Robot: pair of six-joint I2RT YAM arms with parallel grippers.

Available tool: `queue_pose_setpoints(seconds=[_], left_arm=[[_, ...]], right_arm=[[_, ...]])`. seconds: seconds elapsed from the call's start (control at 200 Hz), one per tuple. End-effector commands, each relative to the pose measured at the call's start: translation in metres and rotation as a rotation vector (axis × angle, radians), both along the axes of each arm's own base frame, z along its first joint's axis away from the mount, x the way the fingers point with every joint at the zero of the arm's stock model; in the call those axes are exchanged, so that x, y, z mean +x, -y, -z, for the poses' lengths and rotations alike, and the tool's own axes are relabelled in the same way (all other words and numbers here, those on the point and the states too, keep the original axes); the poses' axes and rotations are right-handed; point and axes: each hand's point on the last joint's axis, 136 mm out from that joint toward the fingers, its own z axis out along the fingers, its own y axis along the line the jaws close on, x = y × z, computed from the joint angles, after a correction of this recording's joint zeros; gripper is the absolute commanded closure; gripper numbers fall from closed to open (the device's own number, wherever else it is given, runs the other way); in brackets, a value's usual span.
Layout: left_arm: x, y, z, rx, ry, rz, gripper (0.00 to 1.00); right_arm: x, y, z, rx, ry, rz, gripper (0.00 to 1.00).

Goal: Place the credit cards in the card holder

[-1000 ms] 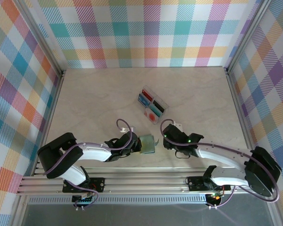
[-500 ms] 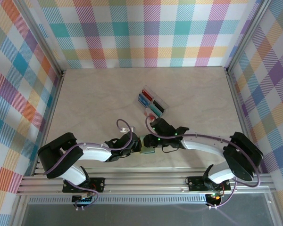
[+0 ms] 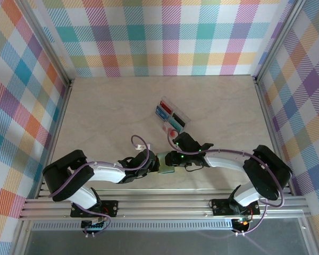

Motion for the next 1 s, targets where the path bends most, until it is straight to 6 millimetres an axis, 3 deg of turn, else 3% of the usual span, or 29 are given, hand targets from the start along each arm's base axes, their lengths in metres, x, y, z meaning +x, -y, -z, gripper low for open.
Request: queue_pose_setpoints(seconds=[0.0, 0.235, 0.705, 0.995], left_arm=[[-0.026, -0.033, 0.046, 0.169, -0.113, 0.002, 1.00], [-0.027, -0.034, 0.046, 0.173, -0.112, 0.001, 1.00], [-0.029, -0.031, 0.052, 0.179, -0.115, 0.003, 1.00], [-0.029, -0.032, 0.051, 0.182, -0.111, -0.002, 1.00]], right_arm=[[-0.002, -0.005, 0.003, 0.005, -0.005, -0.027, 0.58], [-0.003, -0.001, 0.010, -0.030, -0.021, -0.020, 0.57], [-0.004, -0.012, -0.023, 0.028, 0.058, -0.075, 0.73], [0.002, -0.008, -0.012, -0.101, 0.074, -0.063, 0.75]])
